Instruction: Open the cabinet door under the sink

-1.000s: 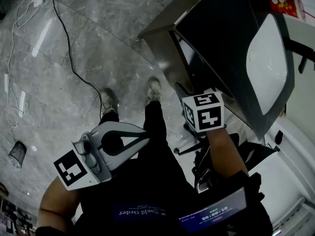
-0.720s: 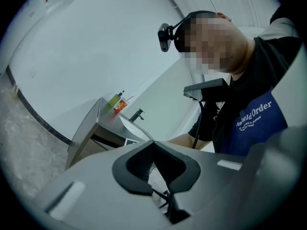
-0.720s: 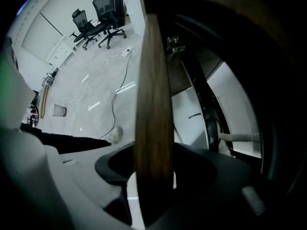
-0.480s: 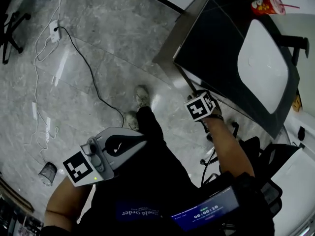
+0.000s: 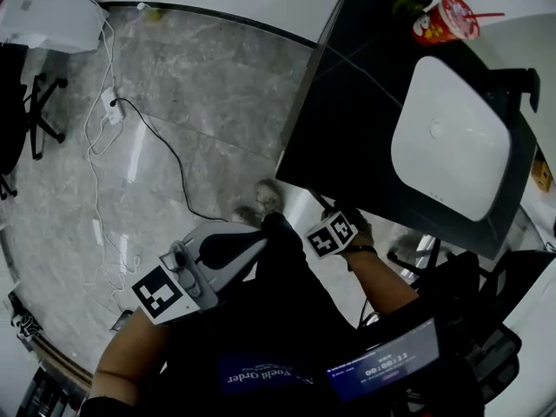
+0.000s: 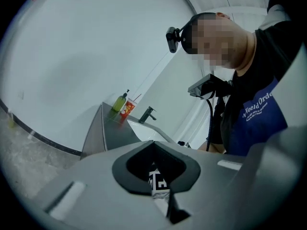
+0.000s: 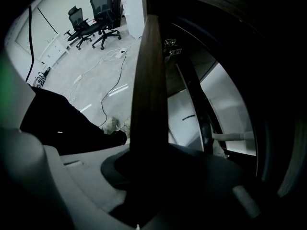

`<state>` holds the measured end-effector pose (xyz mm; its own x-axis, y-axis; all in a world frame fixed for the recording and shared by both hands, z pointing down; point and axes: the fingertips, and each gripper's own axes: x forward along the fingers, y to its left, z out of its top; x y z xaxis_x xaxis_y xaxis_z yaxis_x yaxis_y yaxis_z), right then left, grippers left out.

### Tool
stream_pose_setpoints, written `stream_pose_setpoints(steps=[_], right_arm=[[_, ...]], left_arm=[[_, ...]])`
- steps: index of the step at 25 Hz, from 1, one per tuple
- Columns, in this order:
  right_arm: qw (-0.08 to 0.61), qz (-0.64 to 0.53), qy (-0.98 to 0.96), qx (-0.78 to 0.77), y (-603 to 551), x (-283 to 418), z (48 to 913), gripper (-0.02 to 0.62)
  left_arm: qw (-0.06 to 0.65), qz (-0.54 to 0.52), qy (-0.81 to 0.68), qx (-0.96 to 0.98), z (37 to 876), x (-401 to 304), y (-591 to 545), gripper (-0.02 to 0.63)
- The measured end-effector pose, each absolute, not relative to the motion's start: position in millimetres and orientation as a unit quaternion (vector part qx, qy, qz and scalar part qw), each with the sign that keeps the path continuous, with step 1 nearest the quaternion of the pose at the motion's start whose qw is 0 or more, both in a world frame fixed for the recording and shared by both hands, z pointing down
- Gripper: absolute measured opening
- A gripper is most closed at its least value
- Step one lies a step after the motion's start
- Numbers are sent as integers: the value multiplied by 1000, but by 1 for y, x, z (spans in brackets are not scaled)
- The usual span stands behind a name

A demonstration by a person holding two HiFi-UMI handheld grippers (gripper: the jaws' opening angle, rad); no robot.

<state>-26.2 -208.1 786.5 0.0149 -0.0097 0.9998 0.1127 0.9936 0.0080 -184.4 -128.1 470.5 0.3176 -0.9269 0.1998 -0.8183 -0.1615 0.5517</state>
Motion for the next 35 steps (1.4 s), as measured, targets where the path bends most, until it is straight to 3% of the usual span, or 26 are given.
stream_pose_setpoints(steps=[14,27,35], right_arm=[[726,-3,-688,20,-192,-19,787,110],[734,104,-655,147,-158,-19,787,92],[716,166,-646,207,-129,-30,789,94]], left_arm=[[320,-96,-487,807,484,-233,-165,0],[338,-72,-365,864,490,-305,-116,0],[339,-25,-302,891,484,-301,-103,0]])
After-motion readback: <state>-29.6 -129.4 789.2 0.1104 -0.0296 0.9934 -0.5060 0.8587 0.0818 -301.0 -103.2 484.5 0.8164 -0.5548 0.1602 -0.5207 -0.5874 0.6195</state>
